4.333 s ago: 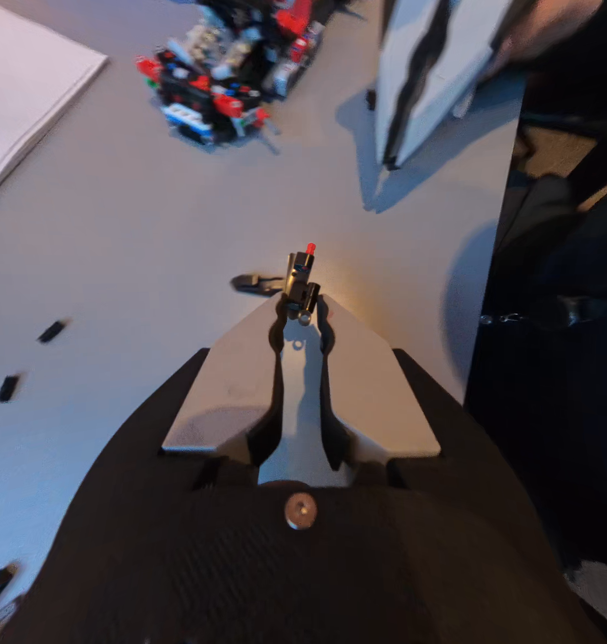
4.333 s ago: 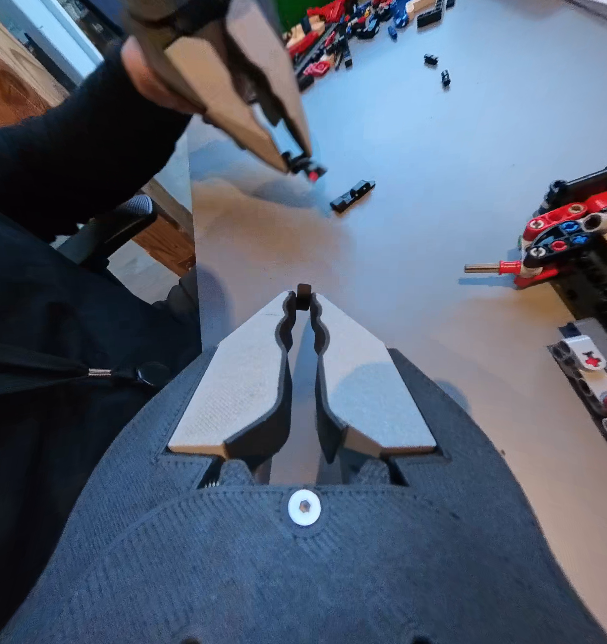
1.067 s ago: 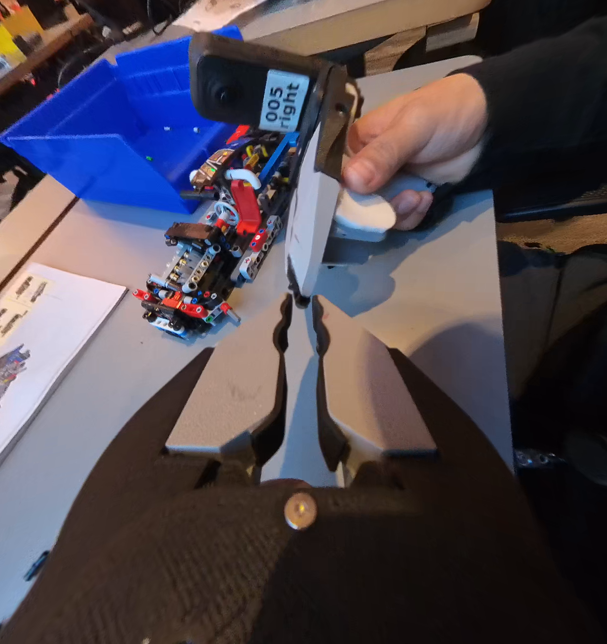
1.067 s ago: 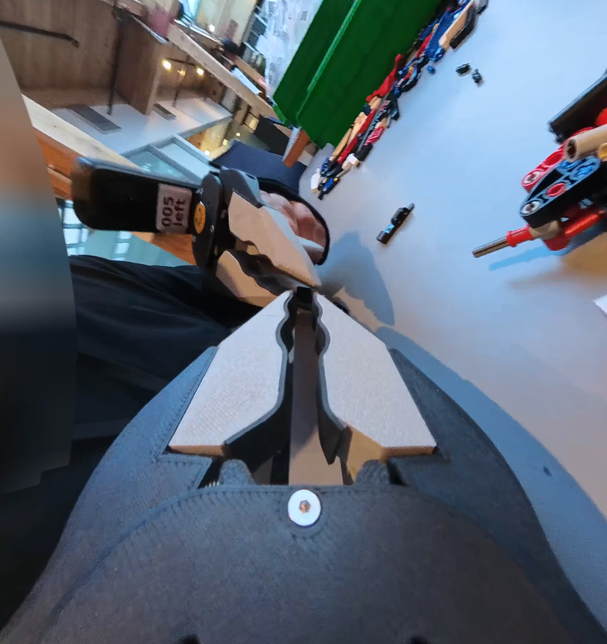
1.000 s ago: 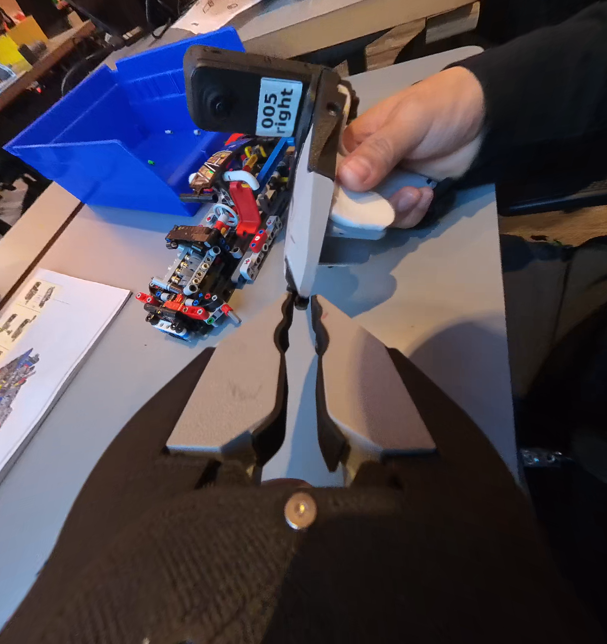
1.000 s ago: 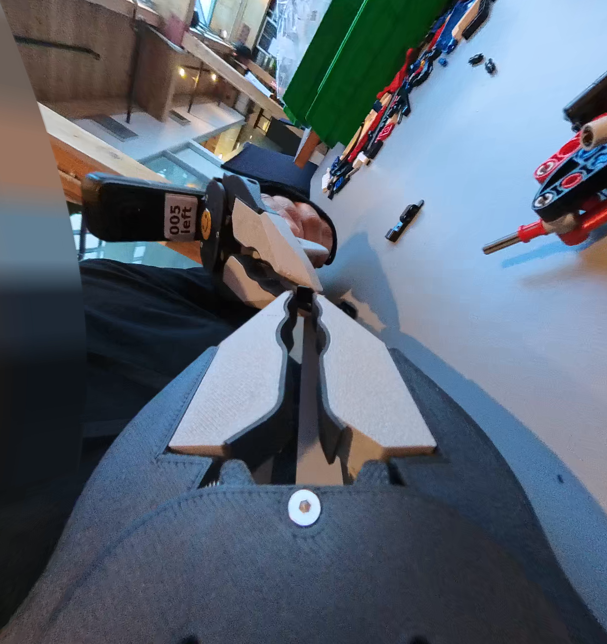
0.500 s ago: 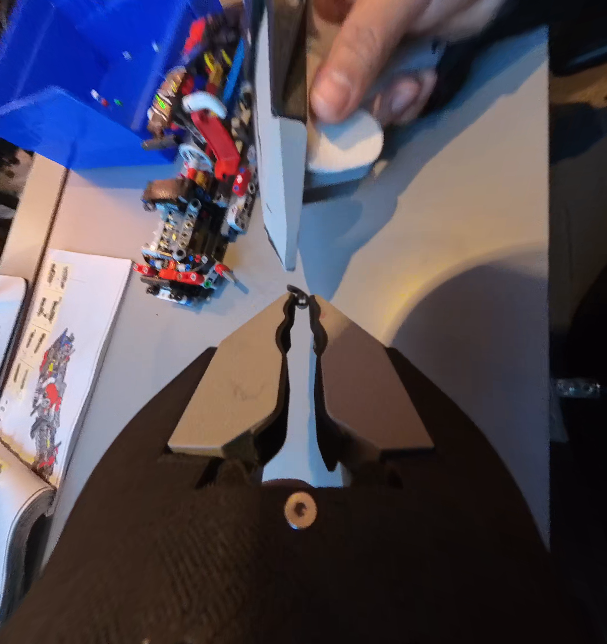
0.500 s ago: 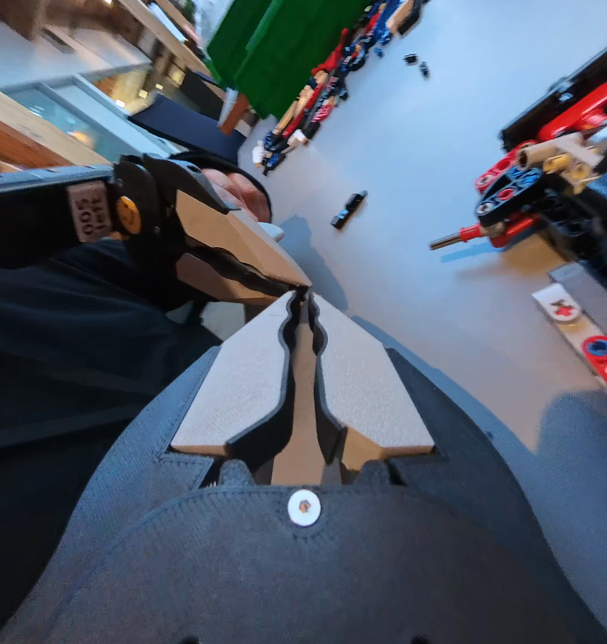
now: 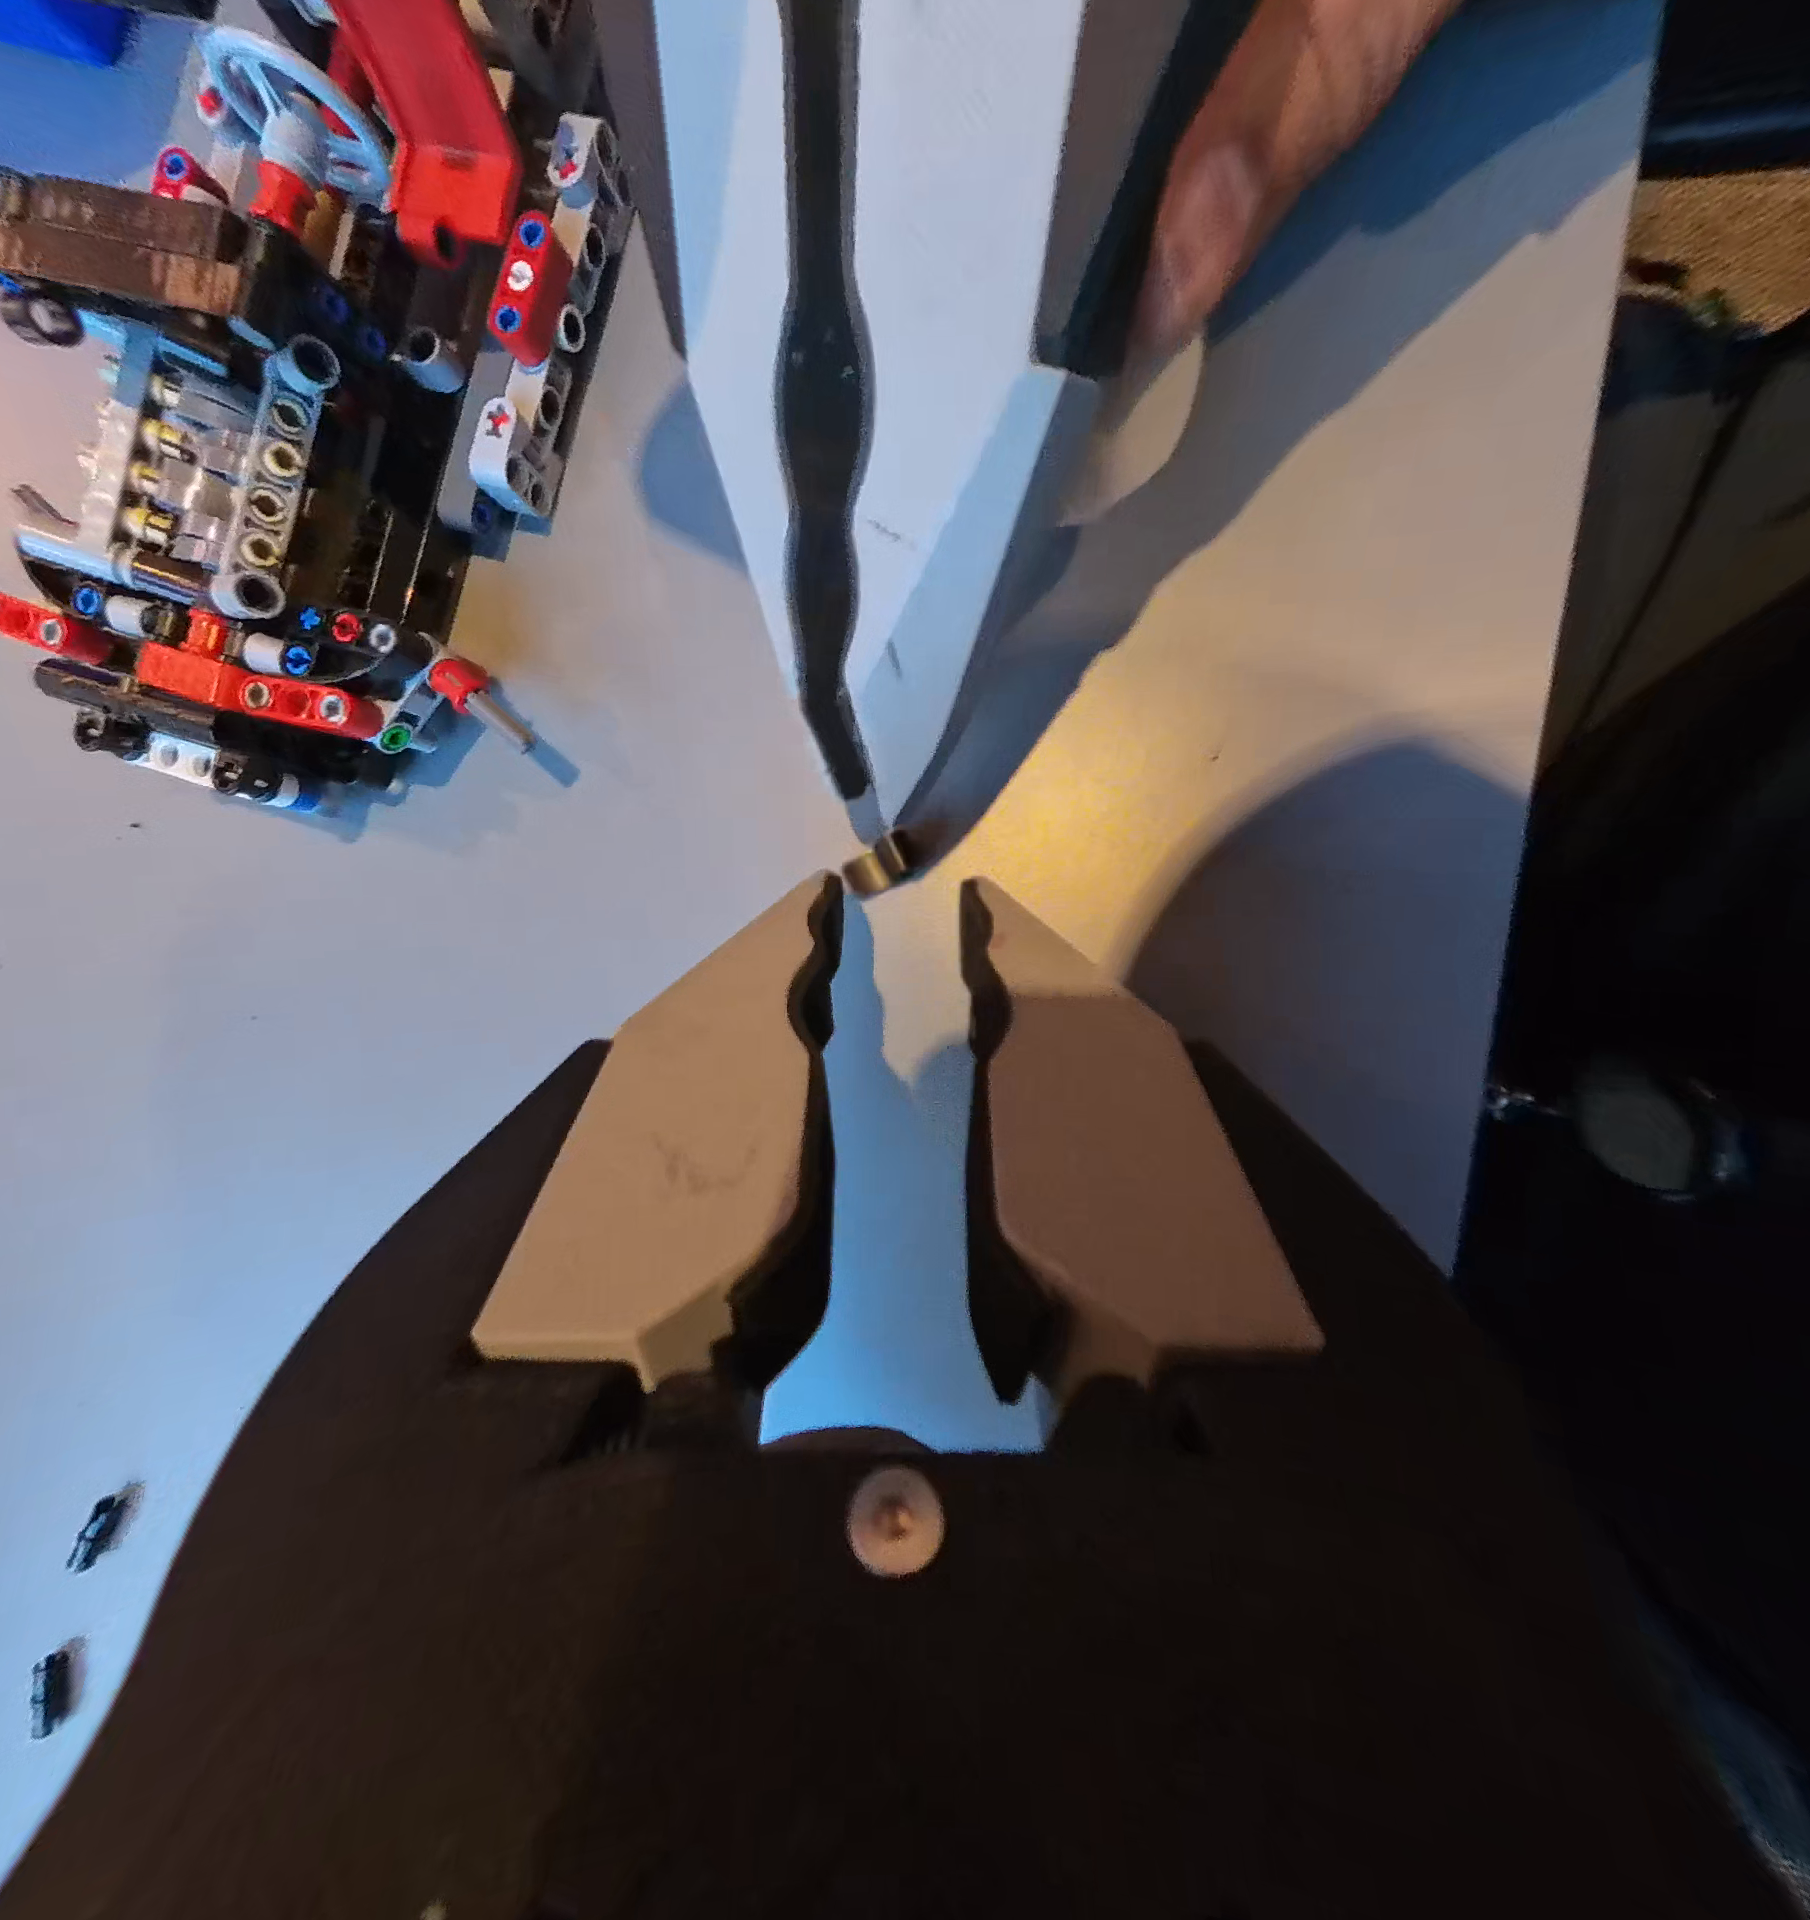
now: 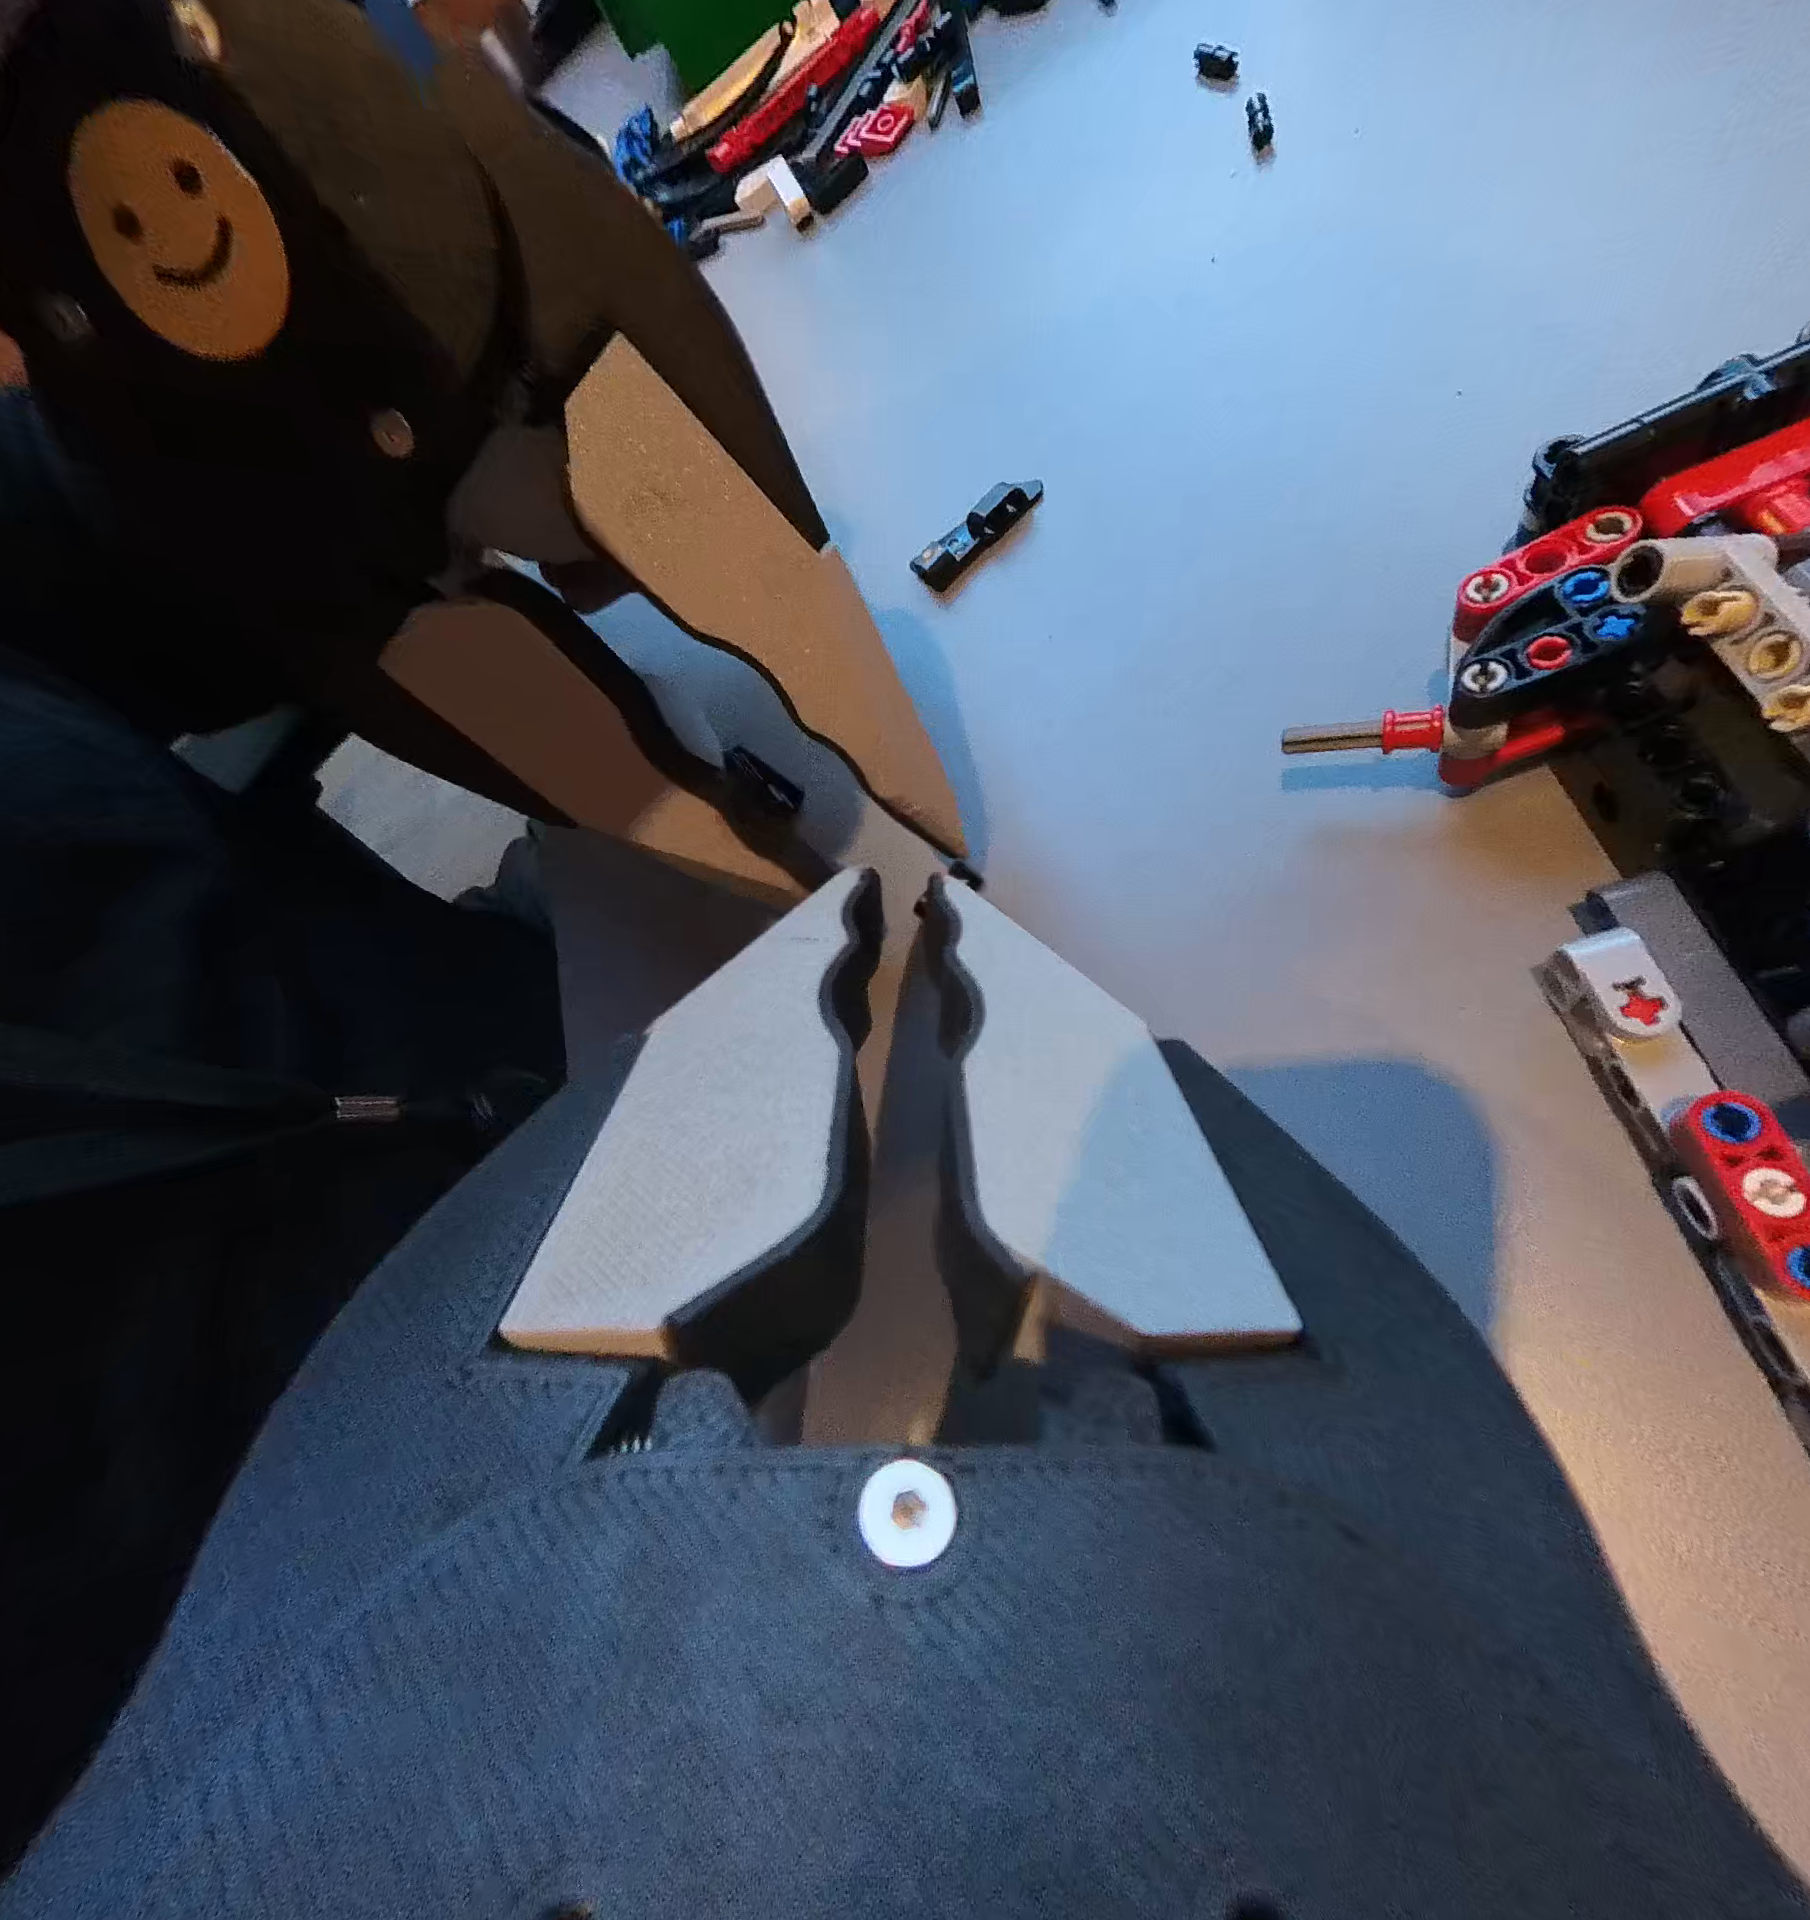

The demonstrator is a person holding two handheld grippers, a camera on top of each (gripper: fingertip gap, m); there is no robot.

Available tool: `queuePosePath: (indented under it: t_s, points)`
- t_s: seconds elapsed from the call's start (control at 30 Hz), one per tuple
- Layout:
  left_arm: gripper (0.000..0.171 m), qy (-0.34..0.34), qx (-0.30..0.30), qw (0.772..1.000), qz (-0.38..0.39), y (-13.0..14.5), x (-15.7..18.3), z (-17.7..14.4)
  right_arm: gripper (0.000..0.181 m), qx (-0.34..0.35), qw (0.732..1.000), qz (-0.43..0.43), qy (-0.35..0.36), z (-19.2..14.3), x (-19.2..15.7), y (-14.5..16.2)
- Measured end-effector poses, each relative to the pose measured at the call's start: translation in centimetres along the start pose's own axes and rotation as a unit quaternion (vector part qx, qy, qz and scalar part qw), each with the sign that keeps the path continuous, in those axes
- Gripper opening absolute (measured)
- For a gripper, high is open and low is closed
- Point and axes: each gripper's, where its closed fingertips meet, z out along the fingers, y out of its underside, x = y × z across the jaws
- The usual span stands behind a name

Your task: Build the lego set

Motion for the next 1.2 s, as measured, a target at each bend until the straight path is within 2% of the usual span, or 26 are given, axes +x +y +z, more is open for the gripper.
queuePosePath:
  t_s: [0.2, 0.33, 0.5, 0.63, 0.77, 0.9, 0.97, 1.03, 1.2]
  points:
    - [0.025, 0.02, 0.019, 0.999, -0.03, 0.0, 0.4, -1.3, 0.004, -0.023, 0.999, -0.032, 0.003, 0.0, -0.3, 0.7]
    - [0.027, 0.007, 0.002, 0.998, -0.055, 2.2, 0.5, -2.5, 0.008, -0.05, 0.991, -0.121, 0.038, -0.6, 0.1, 1.3]
    - [0.03, 0.025, -0.009, 0.996, -0.08, 4.8, 1.9, -3.3, 0.016, -0.073, 0.97, -0.226, 0.047, -0.5, 0.2, 1.3]
    - [0.031, 0.034, -0.012, 0.996, -0.077, 5.6, 2.7, -3.3, 0.021, -0.098, 0.948, -0.299, 0.045, 0.2, 0.3, 1.1]
    - [0.024, 0.034, 0.007, 0.996, -0.079, 5.6, 2.6, -3.3, 0.021, -0.133, 0.92, -0.368, 0.033, 0.9, 0.5, 1.3]
    - [0.016, 0.038, 0.029, 0.996, -0.075, 5.5, 2.5, -3.3, 0.02, -0.141, 0.91, -0.39, 0.0, 1.6, 0.0, 1.4]
    - [0.017, 0.042, 0.038, 0.996, -0.074, 5.4, 2.3, -3.2, 0.011, -0.156, 0.91, -0.385, -0.001, 1.9, 0.5, 1.7]
    - [0.017, 0.044, 0.047, 0.995, -0.076, 5.1, 2.1, -3.0, 0.004, -0.153, 0.915, -0.374, -0.001, 2.0, 0.5, 1.6]
    - [0.017, 0.036, 0.075, 0.993, -0.088, 4.3, 1.3, -2.4, 0.004, -0.133, 0.931, -0.337, 0.034, 2.4, 0.5, 1.3]
